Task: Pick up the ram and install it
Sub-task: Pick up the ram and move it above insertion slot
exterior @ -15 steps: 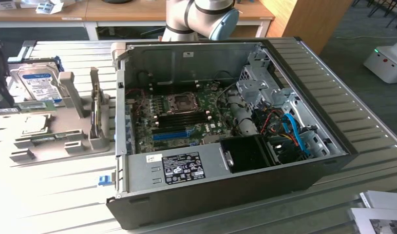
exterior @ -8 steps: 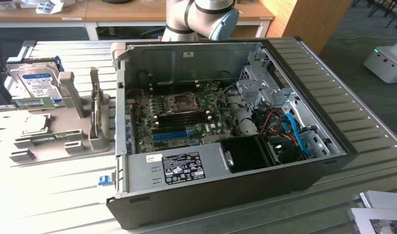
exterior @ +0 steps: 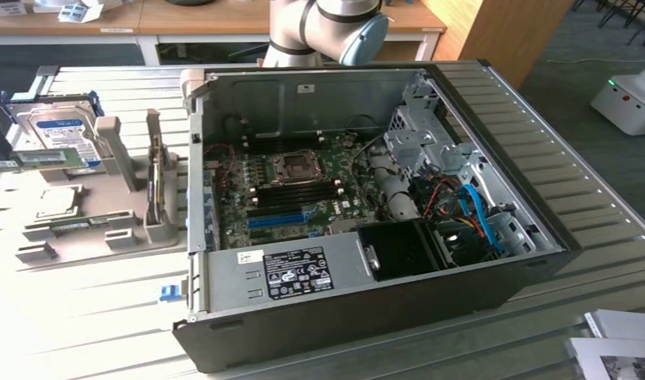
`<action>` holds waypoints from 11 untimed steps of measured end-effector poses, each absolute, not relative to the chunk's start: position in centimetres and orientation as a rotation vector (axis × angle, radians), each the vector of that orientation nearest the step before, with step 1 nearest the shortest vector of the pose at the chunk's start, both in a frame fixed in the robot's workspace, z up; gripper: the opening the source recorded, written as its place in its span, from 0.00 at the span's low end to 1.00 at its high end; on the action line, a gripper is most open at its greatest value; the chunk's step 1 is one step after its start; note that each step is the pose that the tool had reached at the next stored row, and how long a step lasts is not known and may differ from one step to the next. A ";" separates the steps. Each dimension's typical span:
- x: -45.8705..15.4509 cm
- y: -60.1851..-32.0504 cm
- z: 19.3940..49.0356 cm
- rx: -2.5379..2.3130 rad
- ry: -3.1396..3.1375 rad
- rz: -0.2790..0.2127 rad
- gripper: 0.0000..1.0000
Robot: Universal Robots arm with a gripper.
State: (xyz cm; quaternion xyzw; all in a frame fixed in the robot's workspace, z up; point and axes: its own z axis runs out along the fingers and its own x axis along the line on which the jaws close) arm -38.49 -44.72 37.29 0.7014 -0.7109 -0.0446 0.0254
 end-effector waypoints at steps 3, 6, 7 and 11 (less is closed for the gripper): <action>-38.5 -44.7 37.8 2.169 -2.198 -0.138 0.12; -38.5 -44.7 38.3 2.169 -2.198 -0.138 0.12; -38.5 -44.7 38.5 2.169 -2.198 -0.138 0.12; -38.5 -44.7 39.1 2.169 -2.198 -0.138 0.12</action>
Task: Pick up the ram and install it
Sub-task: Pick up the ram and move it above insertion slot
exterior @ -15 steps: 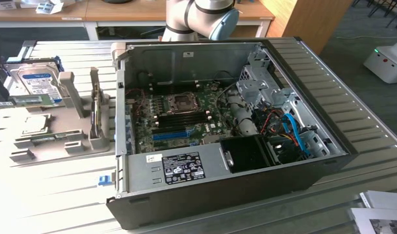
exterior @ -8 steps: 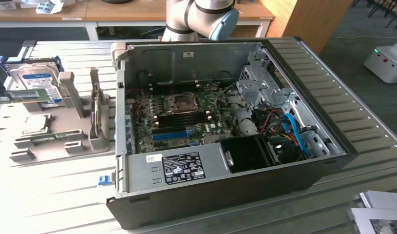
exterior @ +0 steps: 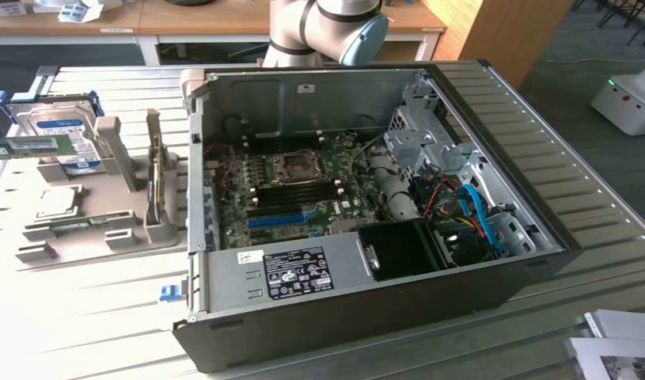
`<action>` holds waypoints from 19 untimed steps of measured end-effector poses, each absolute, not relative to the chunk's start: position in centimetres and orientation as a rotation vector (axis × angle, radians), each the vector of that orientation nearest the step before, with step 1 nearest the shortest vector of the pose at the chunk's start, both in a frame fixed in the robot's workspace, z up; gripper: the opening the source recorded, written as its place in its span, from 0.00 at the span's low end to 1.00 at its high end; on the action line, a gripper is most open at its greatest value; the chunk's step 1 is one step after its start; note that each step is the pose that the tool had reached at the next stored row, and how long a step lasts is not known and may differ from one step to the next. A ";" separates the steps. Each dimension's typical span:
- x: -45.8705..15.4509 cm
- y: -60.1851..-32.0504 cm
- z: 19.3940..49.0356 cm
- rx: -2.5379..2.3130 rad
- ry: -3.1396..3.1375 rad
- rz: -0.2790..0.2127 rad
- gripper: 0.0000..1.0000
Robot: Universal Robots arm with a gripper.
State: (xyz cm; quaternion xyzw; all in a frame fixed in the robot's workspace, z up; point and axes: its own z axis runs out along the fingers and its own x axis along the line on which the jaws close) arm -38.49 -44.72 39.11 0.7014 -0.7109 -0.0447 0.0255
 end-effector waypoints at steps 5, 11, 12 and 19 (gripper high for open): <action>-38.5 -44.7 39.4 2.169 -2.198 -0.138 0.12; -38.5 -44.7 39.4 2.169 -2.198 -0.138 0.12; -38.5 -44.7 39.4 2.169 -2.198 -0.138 0.12; -38.5 -44.7 39.6 2.168 -2.197 -0.140 0.12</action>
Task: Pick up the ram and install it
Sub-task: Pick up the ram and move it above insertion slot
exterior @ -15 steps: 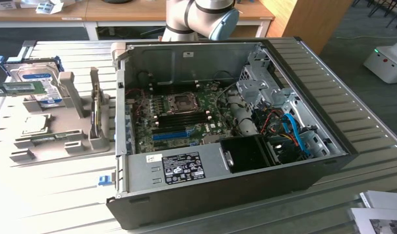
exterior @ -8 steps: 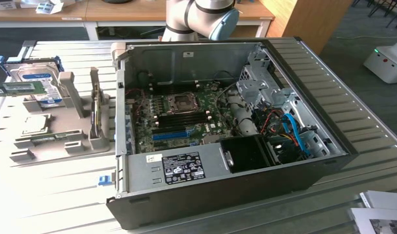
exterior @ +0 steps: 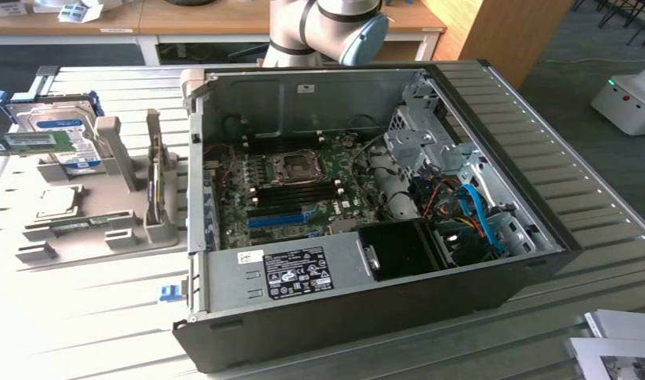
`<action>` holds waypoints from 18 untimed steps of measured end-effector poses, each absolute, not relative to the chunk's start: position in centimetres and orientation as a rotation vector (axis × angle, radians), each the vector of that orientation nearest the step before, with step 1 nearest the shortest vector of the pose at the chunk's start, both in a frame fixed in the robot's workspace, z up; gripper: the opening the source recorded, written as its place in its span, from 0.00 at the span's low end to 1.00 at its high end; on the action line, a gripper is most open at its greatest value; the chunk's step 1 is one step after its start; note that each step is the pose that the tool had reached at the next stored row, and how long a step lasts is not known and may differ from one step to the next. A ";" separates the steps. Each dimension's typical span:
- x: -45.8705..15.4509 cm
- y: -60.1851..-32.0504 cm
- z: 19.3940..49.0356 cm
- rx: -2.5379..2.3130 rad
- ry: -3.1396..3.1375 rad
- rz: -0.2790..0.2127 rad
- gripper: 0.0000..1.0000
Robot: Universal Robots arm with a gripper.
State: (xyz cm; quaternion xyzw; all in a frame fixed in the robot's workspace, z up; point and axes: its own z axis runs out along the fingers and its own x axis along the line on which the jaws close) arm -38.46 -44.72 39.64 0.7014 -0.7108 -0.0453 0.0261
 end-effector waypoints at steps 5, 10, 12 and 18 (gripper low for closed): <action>-38.5 -44.7 39.9 2.167 -2.196 -0.142 0.12; -38.4 -44.7 39.9 2.167 -2.196 -0.142 0.12; -38.4 -44.7 39.9 2.167 -2.196 -0.142 0.12; -38.3 -44.7 39.9 2.167 -2.196 -0.142 0.12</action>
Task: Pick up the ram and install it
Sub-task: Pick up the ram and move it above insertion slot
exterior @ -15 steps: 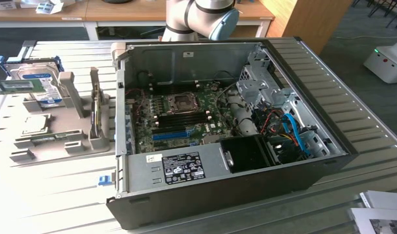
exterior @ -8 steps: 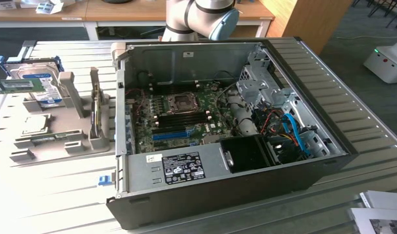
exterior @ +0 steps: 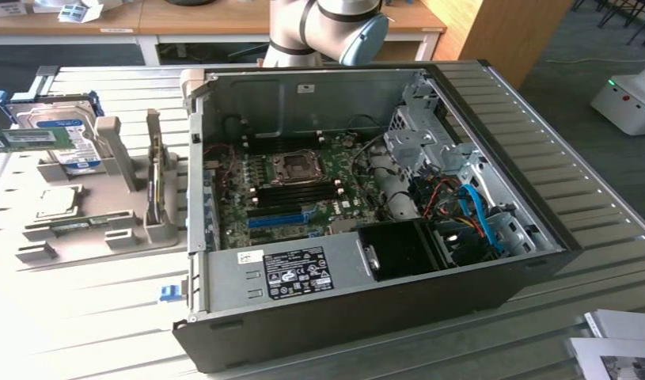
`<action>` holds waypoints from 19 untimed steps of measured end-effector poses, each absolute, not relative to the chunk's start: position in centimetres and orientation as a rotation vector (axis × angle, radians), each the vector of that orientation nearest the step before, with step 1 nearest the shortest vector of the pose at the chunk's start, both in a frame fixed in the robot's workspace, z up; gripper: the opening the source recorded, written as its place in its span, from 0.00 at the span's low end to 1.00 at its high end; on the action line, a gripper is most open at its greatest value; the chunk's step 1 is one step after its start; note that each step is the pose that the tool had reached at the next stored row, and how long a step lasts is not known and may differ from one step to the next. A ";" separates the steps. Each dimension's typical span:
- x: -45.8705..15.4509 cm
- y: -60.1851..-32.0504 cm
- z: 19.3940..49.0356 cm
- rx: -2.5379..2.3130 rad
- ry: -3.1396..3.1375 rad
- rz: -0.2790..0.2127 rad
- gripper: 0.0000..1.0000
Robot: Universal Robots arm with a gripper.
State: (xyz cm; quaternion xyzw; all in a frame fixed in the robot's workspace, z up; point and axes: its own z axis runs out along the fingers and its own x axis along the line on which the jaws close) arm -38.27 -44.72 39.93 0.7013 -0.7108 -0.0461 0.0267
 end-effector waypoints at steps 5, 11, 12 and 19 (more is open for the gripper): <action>-38.1 -44.7 39.9 2.167 -2.195 -0.143 0.12; -37.9 -44.7 39.9 2.166 -2.195 -0.144 0.12; -37.8 -44.7 39.9 2.166 -2.195 -0.144 0.12; -37.5 -44.7 39.9 2.166 -2.195 -0.145 0.12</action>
